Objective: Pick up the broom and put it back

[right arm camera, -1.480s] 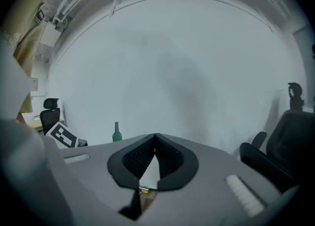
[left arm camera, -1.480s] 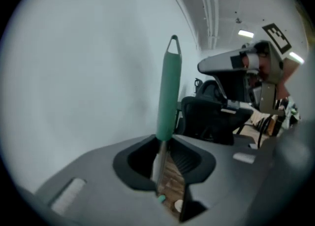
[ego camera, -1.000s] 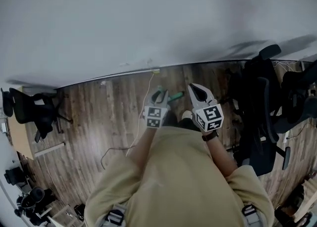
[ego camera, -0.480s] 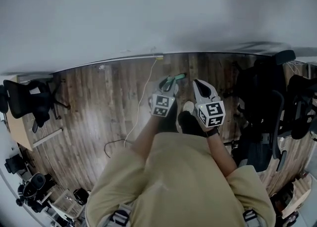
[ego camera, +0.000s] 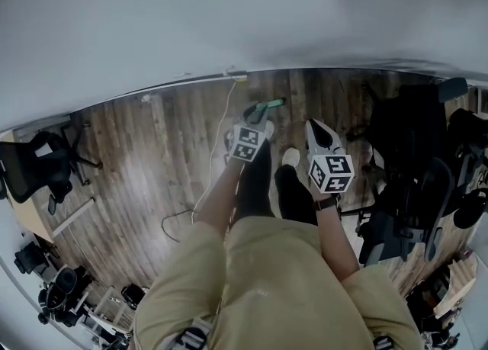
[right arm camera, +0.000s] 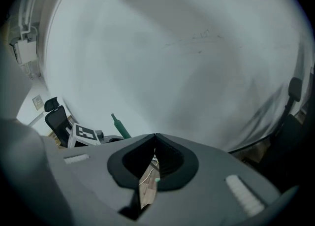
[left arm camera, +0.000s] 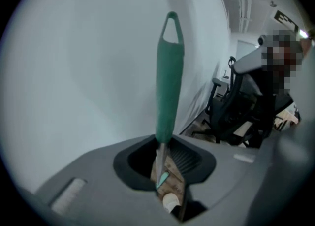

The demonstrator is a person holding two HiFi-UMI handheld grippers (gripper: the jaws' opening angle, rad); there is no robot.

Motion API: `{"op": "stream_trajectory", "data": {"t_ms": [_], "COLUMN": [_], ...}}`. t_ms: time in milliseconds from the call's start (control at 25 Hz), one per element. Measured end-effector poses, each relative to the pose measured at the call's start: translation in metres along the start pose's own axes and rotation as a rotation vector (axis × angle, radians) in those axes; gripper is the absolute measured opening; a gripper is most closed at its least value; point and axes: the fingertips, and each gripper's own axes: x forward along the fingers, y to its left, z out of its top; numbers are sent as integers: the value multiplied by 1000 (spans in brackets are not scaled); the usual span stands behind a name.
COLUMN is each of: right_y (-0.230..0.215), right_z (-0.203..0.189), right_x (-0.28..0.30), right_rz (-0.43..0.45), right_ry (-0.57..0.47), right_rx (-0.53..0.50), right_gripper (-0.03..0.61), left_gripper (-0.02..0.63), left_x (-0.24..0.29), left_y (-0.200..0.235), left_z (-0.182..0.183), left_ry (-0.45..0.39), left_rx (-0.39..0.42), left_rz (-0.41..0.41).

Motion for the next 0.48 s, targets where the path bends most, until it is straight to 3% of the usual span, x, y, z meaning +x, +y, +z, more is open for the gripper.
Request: {"op": "stream_trajectory", "data": {"t_ms": [160, 480], "right_y": [-7, -11], "right_z": [-7, -17], "right_x": [18, 45], "right_rz": [-5, 2], "right_ry": [25, 47], "right_rx": [8, 24], "right_gripper": [6, 6], "left_gripper": [84, 91], "left_x": [40, 100], "left_y": [9, 45], "left_z": [-23, -26], "left_ry": [73, 93], "left_rx": [8, -45], "left_rz": [-44, -47]}}
